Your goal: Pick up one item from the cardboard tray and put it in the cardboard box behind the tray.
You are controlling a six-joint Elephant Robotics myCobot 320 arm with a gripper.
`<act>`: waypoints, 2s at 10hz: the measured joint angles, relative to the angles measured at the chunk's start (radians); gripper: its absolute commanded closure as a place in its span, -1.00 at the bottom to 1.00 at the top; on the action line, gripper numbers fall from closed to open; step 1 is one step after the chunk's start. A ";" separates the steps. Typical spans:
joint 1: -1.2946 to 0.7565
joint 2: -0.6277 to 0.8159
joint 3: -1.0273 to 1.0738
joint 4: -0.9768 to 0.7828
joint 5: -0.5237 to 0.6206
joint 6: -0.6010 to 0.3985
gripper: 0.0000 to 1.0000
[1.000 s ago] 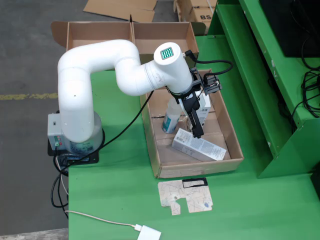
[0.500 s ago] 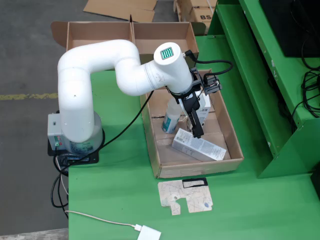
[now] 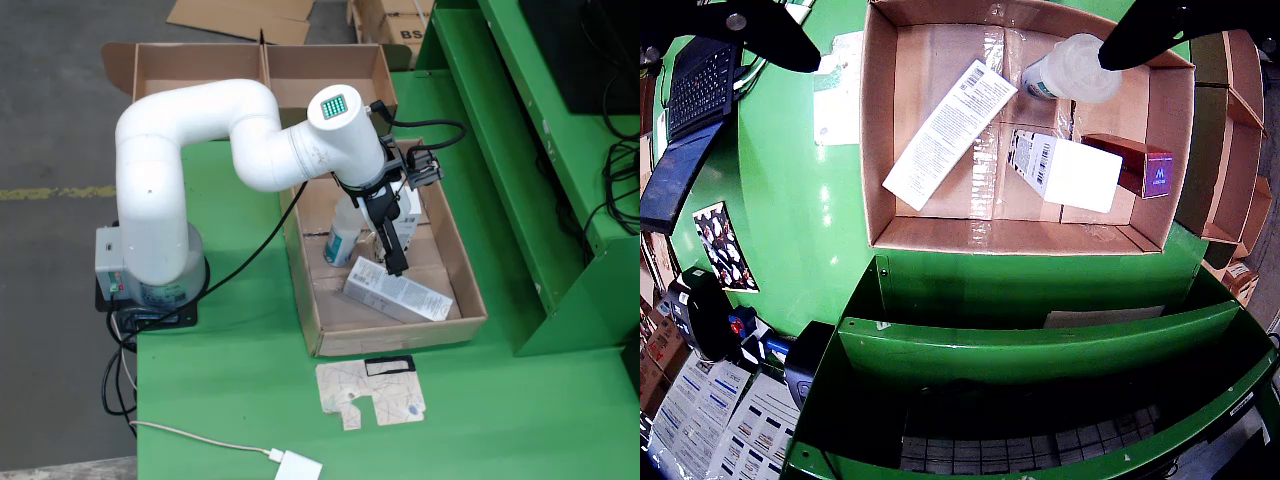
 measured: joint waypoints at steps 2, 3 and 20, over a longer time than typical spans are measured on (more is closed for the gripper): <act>0.000 -0.003 -0.009 0.011 0.006 -0.008 -1.00; 0.000 -0.006 -0.012 0.021 0.008 -0.009 -1.00; 0.202 0.064 -0.021 -0.015 -0.075 0.075 -1.00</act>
